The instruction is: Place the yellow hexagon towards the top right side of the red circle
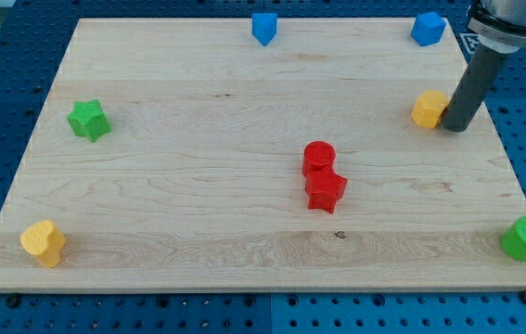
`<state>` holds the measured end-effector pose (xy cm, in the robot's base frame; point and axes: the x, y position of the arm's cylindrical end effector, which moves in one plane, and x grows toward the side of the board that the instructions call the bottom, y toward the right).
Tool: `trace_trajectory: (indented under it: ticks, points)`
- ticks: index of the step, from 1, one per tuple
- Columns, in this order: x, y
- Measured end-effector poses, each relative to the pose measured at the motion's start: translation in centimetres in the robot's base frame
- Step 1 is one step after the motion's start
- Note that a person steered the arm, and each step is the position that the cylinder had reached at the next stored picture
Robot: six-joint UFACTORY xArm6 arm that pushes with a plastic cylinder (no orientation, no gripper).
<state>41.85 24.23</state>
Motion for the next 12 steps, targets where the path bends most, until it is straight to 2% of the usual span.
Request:
trace_trajectory:
  ticks: [2, 3, 4, 11, 12]
  points:
    - [-0.3, -1.1]
    - [-0.1, 0.7]
    - [-2.8, 1.8]
    - [-1.6, -5.2]
    - [-3.5, -5.4]
